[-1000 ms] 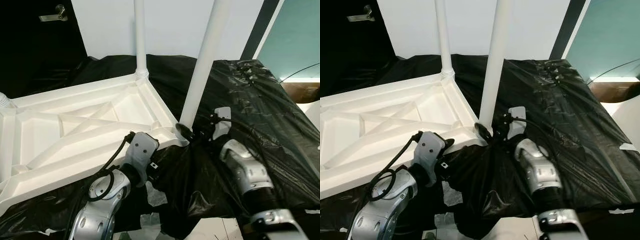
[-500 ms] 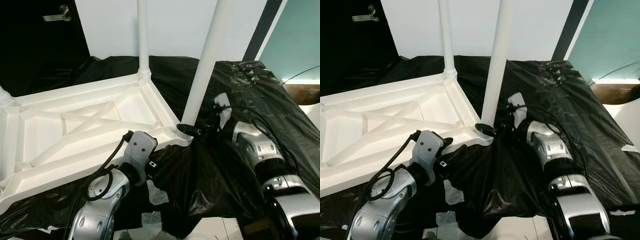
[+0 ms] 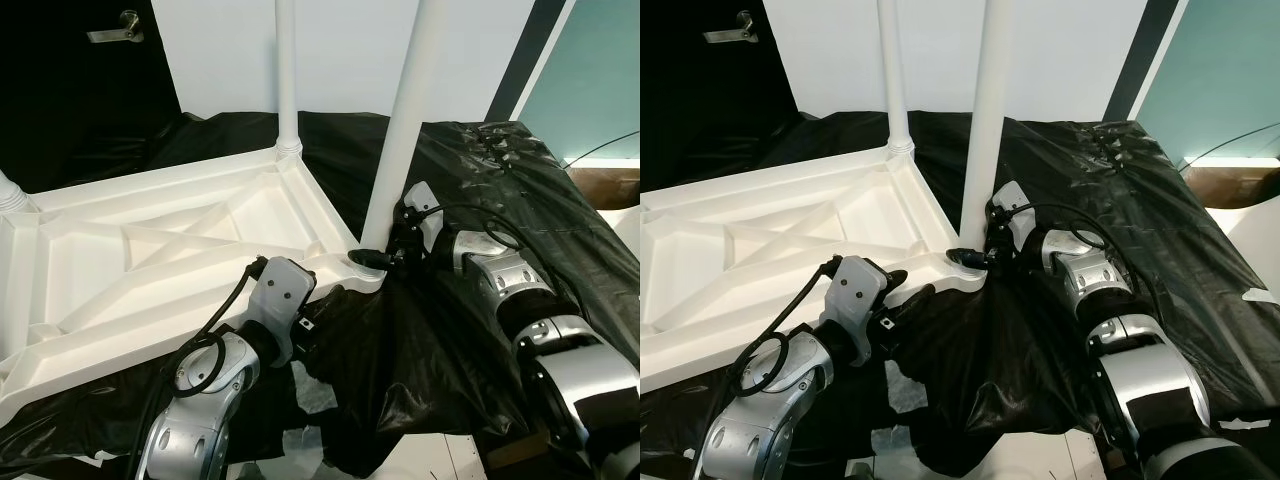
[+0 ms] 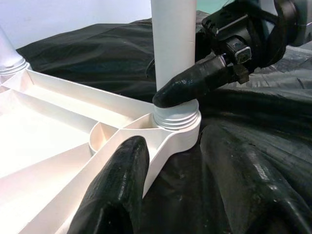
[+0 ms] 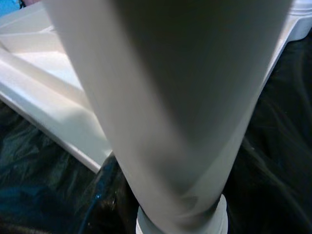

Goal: Building children table

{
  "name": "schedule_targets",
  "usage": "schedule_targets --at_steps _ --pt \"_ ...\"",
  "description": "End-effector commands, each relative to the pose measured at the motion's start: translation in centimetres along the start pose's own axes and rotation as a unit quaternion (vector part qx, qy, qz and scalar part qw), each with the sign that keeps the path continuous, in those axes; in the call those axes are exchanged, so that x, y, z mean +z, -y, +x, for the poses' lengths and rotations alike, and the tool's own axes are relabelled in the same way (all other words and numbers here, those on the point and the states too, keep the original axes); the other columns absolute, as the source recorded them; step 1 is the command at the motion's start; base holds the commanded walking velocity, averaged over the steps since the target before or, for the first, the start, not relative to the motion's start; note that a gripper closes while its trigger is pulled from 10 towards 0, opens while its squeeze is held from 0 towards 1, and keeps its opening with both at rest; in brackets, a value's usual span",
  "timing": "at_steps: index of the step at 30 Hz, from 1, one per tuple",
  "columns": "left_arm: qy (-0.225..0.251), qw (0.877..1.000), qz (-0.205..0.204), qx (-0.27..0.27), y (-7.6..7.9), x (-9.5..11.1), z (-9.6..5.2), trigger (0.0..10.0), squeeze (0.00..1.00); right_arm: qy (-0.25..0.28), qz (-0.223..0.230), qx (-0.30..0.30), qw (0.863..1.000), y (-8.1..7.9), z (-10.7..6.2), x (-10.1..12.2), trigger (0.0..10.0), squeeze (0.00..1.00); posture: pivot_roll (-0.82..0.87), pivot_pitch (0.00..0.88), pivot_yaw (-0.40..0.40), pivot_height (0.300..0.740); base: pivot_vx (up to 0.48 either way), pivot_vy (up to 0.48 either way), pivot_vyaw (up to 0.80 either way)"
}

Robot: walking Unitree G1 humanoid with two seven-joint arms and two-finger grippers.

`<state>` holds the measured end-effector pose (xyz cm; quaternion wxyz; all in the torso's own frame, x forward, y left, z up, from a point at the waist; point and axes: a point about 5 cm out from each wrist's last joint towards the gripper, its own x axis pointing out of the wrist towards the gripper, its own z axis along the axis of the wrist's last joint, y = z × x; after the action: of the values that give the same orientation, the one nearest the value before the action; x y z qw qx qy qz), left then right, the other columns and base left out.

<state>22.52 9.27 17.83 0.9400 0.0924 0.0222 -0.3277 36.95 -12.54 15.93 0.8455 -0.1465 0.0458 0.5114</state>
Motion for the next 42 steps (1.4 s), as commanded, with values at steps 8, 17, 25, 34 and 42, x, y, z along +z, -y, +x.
schedule_targets --at_steps 8,17,25,34,42 --pt "-0.004 0.999 0.000 0.045 -0.4 -0.2 0.0 10.0 0.00 -0.017 0.006 0.028 0.999 -0.7 0.1 -1.1 0.0 0.00 0.18 0.024 -0.070 0.740 0.000 0.000 0.00" --pt "-0.005 0.999 -0.003 0.041 -0.1 -0.3 0.1 10.0 0.00 0.005 0.097 -0.093 0.991 -1.0 0.8 -1.8 10.0 0.00 0.15 0.025 -0.075 0.740 0.000 0.000 0.00" --pt "-0.007 1.000 -0.005 0.027 0.1 -0.5 0.2 10.0 0.00 -0.012 0.135 -0.199 0.971 -3.0 2.1 -3.0 10.0 0.00 0.14 0.021 -0.068 0.740 0.000 0.000 0.00" --pt "-0.008 1.000 -0.003 0.017 0.3 -0.6 0.3 10.0 0.00 0.004 0.193 -0.336 0.922 -6.6 2.3 -2.1 10.0 0.00 0.14 0.006 -0.068 0.740 0.000 0.000 0.00" --pt "-0.007 1.000 -0.002 0.019 0.2 -0.5 0.4 10.0 0.00 0.008 0.204 -0.349 0.915 -6.6 1.8 -2.0 10.0 0.00 0.14 0.000 -0.066 0.740 0.000 0.000 0.00"
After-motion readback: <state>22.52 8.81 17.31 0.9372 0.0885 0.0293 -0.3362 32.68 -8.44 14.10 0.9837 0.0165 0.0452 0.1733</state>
